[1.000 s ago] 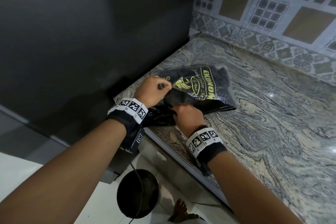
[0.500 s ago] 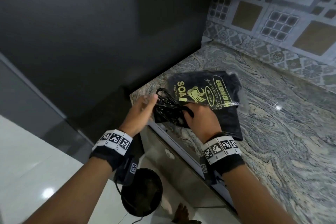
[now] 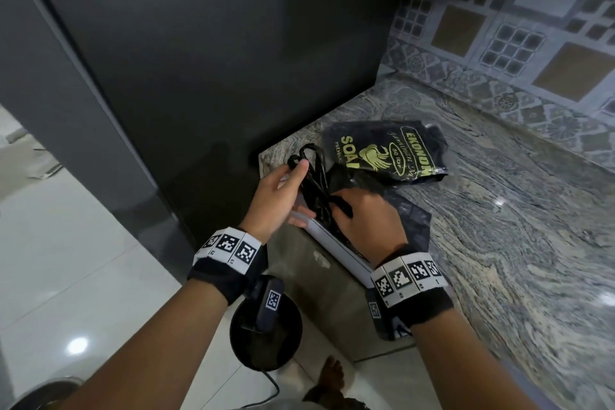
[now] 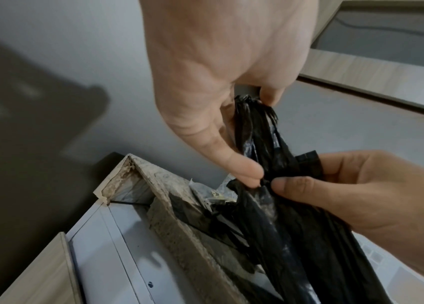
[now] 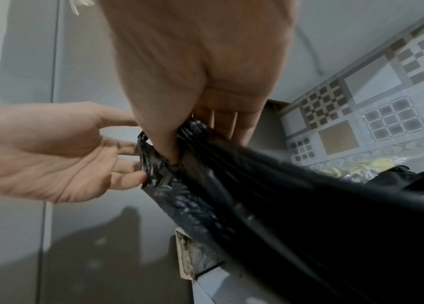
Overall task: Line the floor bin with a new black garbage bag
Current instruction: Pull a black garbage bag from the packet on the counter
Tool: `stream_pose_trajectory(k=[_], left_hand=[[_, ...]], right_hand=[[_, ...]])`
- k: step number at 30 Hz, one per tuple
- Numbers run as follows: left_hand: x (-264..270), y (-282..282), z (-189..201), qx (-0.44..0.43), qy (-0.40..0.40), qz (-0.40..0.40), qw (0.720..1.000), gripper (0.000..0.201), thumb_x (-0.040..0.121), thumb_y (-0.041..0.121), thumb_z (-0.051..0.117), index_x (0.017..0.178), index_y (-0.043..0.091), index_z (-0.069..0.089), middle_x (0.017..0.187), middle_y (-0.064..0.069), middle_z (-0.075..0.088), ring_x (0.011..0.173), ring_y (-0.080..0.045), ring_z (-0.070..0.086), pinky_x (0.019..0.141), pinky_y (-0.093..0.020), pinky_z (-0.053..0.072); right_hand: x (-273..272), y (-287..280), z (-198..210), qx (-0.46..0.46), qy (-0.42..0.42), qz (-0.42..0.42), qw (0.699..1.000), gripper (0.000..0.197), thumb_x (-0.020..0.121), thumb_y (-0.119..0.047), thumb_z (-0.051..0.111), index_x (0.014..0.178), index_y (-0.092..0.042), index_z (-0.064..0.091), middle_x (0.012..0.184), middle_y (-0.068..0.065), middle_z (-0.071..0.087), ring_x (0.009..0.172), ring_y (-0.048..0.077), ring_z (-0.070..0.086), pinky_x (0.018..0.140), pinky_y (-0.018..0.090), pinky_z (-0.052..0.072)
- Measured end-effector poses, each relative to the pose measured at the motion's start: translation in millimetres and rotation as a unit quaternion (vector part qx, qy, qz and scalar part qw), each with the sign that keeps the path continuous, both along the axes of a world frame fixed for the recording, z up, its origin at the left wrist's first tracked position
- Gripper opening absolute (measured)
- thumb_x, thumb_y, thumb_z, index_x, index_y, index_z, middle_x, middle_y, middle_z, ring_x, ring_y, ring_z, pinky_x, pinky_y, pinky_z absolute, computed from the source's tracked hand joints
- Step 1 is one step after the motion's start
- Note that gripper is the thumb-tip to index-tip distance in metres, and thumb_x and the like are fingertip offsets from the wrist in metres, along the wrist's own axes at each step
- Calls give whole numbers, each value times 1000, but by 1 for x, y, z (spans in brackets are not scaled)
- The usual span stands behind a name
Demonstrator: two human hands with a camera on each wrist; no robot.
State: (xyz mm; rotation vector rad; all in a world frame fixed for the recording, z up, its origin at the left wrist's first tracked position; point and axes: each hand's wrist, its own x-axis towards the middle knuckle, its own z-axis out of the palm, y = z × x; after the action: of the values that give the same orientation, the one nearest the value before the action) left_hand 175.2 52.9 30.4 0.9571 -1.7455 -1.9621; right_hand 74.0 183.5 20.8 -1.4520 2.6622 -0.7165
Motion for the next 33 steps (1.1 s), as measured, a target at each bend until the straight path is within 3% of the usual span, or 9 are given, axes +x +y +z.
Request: stream_pose_trajectory(k=[3, 6, 9, 13, 18, 21, 25, 29, 33], left_hand=[[18, -2, 6, -27, -5, 8, 1000, 32, 89, 47, 56, 97, 16, 58, 109, -13, 66, 72, -32, 74, 56, -40, 61], [37, -6, 7, -38, -5, 17, 999, 37, 90, 41, 57, 101, 5, 58, 107, -27, 65, 74, -34, 74, 58, -41, 61], [60, -9, 12, -54, 14, 20, 998, 29, 91, 34, 56, 99, 7, 63, 94, -19, 71, 69, -33, 73, 64, -50, 58], [93, -15, 14, -130, 13, 32, 991, 18, 92, 28, 56, 88, 13, 66, 69, -8, 69, 56, -23, 69, 43, -30, 45], [123, -16, 17, -171, 16, 35, 985, 18, 93, 24, 56, 86, 14, 69, 71, -14, 68, 56, -18, 66, 41, -22, 40], [136, -15, 22, -177, 33, 47, 983, 20, 94, 13, 54, 94, -1, 69, 69, -6, 67, 50, -2, 63, 43, -10, 40], [149, -15, 21, -184, 40, 103, 977, 20, 93, 13, 56, 90, -1, 70, 61, 5, 67, 50, 1, 61, 47, -8, 41], [157, -15, 13, -193, 32, 195, 961, 15, 91, 18, 59, 85, 16, 72, 73, 4, 71, 64, 3, 63, 61, -9, 46], [156, -6, 7, -214, -2, 247, 945, 13, 92, 17, 59, 89, 12, 71, 72, 5, 67, 59, 8, 58, 59, -3, 41]], right_hand=[[20, -2, 3, -30, -6, 37, 999, 25, 86, -28, 57, 108, -22, 67, 105, 2, 71, 95, 23, 65, 71, 32, 49], [39, -5, 5, -61, -34, 70, 995, 23, 84, -31, 60, 104, -20, 68, 102, -1, 71, 92, 18, 66, 73, 32, 52], [56, -10, 10, -101, -101, 100, 985, 32, 81, -47, 59, 98, -21, 69, 98, -3, 70, 89, 12, 65, 77, 34, 55], [74, -22, 15, -109, -204, 101, 968, 40, 82, -54, 58, 108, -24, 61, 98, -4, 71, 91, 10, 66, 83, 34, 55], [92, -42, 23, -120, -265, 102, 951, 39, 82, -55, 60, 115, -35, 52, 90, -15, 69, 86, -9, 63, 73, 10, 48], [98, -54, 23, -123, -263, 128, 948, 35, 84, -57, 54, 110, -34, 60, 91, -13, 72, 89, -5, 64, 80, 20, 51], [98, -69, 20, -136, -227, 160, 951, 25, 89, -49, 54, 85, -28, 67, 70, -12, 68, 72, -3, 63, 67, 19, 47], [83, -74, 16, -162, -236, 164, 944, 32, 90, -36, 58, 59, -32, 56, 47, -14, 54, 49, -3, 51, 50, 11, 35], [68, -71, 6, -159, -311, 174, 921, 13, 91, -21, 59, 96, -13, 67, 60, -8, 60, 50, -4, 56, 52, 10, 41]])
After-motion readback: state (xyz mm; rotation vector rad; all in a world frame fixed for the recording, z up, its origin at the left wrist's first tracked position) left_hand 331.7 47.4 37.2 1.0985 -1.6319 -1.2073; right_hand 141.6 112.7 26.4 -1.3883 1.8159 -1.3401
